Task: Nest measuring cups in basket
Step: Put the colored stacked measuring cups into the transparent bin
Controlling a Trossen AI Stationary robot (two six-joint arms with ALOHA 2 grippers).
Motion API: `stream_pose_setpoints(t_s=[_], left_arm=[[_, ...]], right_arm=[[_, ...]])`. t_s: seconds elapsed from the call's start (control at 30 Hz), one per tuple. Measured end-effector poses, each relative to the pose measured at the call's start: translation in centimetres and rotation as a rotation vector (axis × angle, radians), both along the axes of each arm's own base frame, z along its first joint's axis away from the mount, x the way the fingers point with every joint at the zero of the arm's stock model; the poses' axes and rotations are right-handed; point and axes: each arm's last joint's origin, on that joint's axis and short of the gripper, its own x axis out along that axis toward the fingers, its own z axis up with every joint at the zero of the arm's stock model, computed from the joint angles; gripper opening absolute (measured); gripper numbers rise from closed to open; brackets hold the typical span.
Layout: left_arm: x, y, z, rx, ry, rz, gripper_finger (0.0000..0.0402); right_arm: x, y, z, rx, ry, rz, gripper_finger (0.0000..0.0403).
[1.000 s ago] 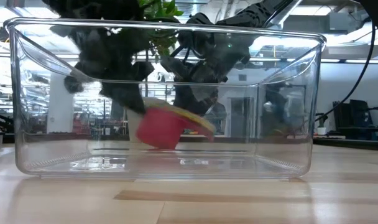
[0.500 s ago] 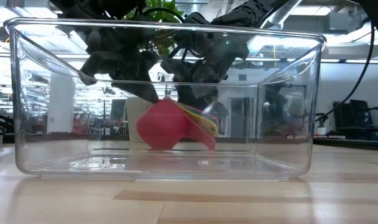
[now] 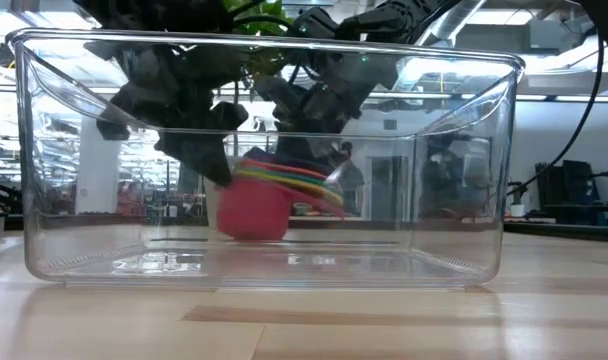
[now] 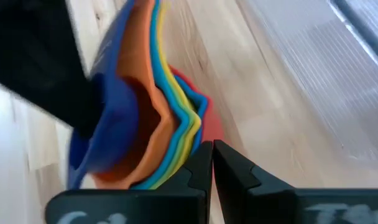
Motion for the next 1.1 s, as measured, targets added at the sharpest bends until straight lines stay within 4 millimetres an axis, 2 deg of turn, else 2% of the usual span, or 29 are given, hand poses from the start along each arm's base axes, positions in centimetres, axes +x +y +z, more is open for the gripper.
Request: stream_pose_setpoints(t_s=[0.33,0.53,0.87,1.1], left_arm=[[1.0,-0.2,-1.8,-0.015,0.023,0.014,0.0011],[0.7,-0.3,-1.7,-0.008,0.04,0.016,0.0011],[0.5,-0.2,-1.5,0.009,0.048,0.032,0.0011],[-0.6,0.0,-0.1,0.035,0.078,0.063,0.0011]], right_arm=[[0.1,0.2,0.1,-0.016,-0.004,0.021,0.0052],[0.0,0.4,0.0,-0.032,0.0,0.046,0.0062],[0.0,0.5,0.0,-0.025,-0.002,0.047,0.0143],[-0.3,0.2,0.2,-0.025,0.006,0.054,0.0193]])
